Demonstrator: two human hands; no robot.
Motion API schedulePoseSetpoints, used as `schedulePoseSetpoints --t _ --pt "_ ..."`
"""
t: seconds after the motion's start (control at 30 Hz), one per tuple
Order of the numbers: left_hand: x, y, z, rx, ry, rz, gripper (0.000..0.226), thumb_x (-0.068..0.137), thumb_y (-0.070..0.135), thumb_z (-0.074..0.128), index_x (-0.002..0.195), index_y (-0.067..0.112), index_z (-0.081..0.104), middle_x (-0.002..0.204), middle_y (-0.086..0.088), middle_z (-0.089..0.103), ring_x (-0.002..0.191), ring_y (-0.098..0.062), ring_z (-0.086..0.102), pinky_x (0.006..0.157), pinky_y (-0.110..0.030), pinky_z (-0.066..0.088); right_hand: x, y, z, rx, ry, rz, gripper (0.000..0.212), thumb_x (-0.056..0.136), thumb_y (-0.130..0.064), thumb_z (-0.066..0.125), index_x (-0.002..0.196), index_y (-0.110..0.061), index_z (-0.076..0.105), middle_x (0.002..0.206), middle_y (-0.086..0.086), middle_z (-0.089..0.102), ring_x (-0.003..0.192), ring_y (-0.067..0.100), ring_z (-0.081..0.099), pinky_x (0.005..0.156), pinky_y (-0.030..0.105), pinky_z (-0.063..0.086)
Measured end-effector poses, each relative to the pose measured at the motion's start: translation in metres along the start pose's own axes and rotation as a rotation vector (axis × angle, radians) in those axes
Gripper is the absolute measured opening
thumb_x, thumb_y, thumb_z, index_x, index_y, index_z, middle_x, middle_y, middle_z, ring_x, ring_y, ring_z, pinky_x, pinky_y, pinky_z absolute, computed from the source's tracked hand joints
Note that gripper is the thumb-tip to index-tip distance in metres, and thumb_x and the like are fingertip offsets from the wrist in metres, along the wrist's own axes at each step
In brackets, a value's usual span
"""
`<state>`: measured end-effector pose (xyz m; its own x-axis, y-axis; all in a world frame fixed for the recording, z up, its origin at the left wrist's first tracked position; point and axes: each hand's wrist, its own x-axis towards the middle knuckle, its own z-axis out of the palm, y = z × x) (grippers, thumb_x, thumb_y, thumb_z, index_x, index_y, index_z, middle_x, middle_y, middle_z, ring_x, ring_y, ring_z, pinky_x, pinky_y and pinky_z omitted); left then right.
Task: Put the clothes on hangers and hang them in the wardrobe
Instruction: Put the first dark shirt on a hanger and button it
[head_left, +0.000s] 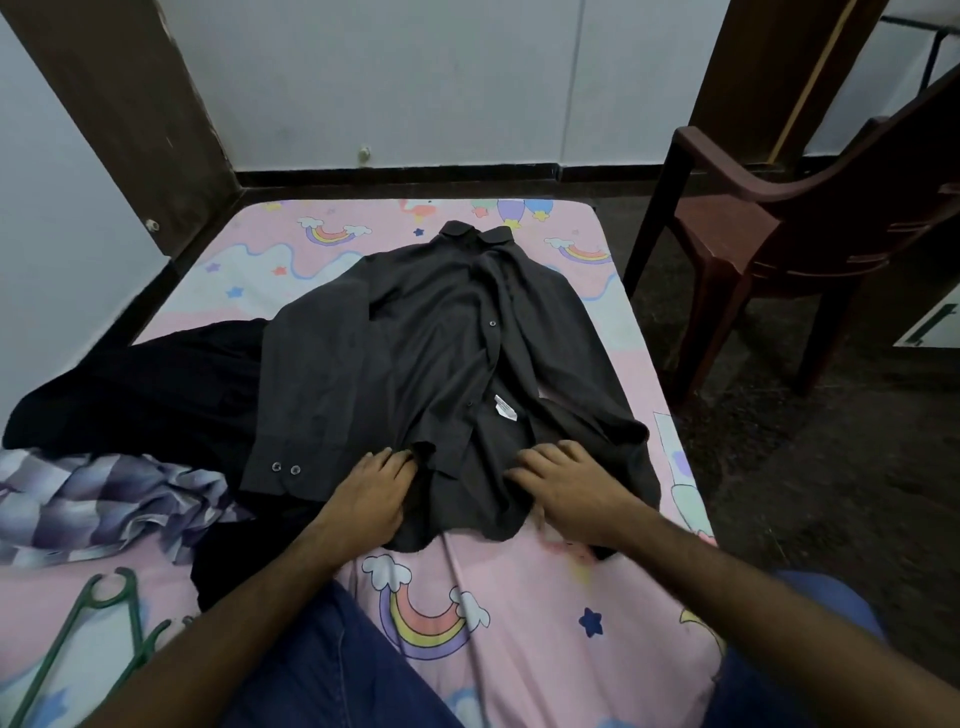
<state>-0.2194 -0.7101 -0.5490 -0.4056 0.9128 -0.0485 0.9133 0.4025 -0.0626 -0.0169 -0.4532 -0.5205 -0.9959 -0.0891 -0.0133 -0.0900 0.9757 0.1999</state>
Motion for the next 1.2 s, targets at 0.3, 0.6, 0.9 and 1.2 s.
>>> schedulePoseSetpoints --t 0.3,0.6,0.9,1.2 --pt "-0.005 -0.013 -0.025 -0.021 -0.061 -0.171 0.033 0.093 0.013 0.058 0.126 0.014 0.054 0.116 -0.008 0.057 0.102 -0.025 0.059 0.075 -0.035 0.056 0.023 0.045 -0.004 -0.146 -0.130 0.204 0.034 0.077 -0.016 0.072 0.109 -0.025 0.068 0.100 0.003 0.062 0.085 0.028 0.062 0.075 0.041 0.045" --pt "0.006 -0.011 -0.031 0.134 0.010 -0.102 0.036 0.069 0.017 0.081 0.100 0.015 0.064 0.082 -0.002 0.061 0.064 -0.021 0.059 0.042 -0.031 0.048 -0.041 0.106 -0.071 -0.274 -0.257 -0.028 0.014 0.074 -0.019 0.074 0.081 -0.031 0.071 0.087 -0.009 0.063 0.089 0.020 0.060 0.082 0.038 0.039" --pt "-0.021 -0.018 -0.050 0.071 -0.037 -0.001 0.066 0.080 0.001 0.062 0.138 0.023 0.039 0.113 0.000 0.048 0.085 -0.020 0.060 0.053 -0.033 0.042 -0.043 0.062 -0.067 -0.195 -0.430 0.056 0.045 0.091 -0.024 0.057 0.136 -0.026 0.050 0.132 0.001 0.048 0.125 0.026 0.047 0.109 0.045 0.031" --pt "-0.066 -0.047 -0.072 -0.124 -0.114 -0.147 0.041 0.084 0.005 0.051 0.122 0.019 0.045 0.115 -0.001 0.048 0.081 -0.028 0.061 0.061 -0.038 0.039 -0.026 0.015 -0.006 0.044 -0.227 0.013 0.041 0.081 -0.044 0.073 0.114 -0.026 0.057 0.107 -0.003 0.057 0.095 0.022 0.061 0.073 0.035 0.046"
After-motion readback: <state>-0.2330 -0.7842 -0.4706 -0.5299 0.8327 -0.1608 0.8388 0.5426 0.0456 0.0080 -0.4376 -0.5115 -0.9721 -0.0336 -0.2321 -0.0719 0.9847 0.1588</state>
